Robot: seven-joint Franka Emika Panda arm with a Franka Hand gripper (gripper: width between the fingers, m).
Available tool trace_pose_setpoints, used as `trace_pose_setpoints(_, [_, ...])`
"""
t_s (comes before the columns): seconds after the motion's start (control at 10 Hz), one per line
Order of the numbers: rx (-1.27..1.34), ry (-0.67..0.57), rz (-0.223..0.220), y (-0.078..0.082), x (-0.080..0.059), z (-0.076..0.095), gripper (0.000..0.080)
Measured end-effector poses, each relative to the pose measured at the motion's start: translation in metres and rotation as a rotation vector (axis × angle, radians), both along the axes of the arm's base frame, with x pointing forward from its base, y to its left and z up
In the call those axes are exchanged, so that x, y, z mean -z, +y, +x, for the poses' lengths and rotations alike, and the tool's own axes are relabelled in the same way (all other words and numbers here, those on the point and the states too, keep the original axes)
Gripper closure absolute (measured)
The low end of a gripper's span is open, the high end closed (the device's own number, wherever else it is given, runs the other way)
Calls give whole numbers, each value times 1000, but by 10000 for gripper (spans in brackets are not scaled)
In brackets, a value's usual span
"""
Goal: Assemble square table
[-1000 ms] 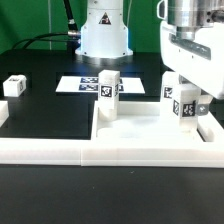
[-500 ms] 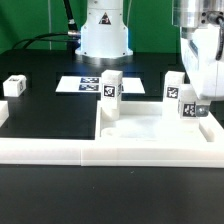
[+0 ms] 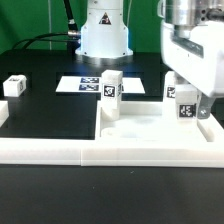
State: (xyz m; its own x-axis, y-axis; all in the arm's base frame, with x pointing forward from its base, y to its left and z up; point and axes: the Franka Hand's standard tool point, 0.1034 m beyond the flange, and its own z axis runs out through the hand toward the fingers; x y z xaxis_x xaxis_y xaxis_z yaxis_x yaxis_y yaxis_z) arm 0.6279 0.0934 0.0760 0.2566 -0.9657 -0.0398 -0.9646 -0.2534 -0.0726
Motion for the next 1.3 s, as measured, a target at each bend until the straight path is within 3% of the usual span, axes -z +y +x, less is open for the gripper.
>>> trace_pose_setpoints(0.2, [-271, -35, -25, -3, -6, 0, 150])
trace_pose_setpoints(0.5, [-437, -40, -39, -5, -4, 0, 150])
trace_pose_setpoints(0.9, [-947, -67, -160, 4, -4, 3, 150])
trace_pose_setpoints(1.1, [-944, -67, -160, 3, -4, 3, 150])
trace_pose_setpoints(1.3, [-844, -66, -151, 3, -4, 3, 396])
